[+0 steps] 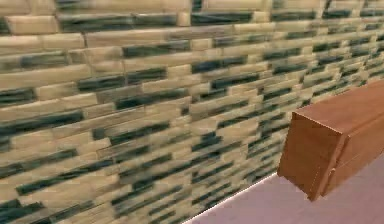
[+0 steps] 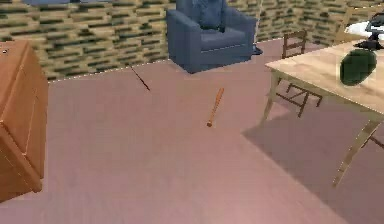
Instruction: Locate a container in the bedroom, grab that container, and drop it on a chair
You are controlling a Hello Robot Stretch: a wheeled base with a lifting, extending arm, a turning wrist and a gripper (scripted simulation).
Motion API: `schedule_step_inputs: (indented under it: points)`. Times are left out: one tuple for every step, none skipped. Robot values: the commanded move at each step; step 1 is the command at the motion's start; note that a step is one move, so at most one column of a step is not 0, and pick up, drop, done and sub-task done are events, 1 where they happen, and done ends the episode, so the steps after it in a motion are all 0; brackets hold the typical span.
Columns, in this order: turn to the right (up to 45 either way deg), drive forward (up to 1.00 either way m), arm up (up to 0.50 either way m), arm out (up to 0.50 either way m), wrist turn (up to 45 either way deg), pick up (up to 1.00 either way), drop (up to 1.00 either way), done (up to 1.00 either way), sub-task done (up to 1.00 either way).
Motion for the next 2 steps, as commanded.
schedule_step_inputs:
  points:
    - [45.0,0.0,0.0,0.0,0.0,0.0,0.0,0.0,0.0]
    - [45.0,0.0,0.0,0.0,0.0,0.0,0.0,0.0,0.0]
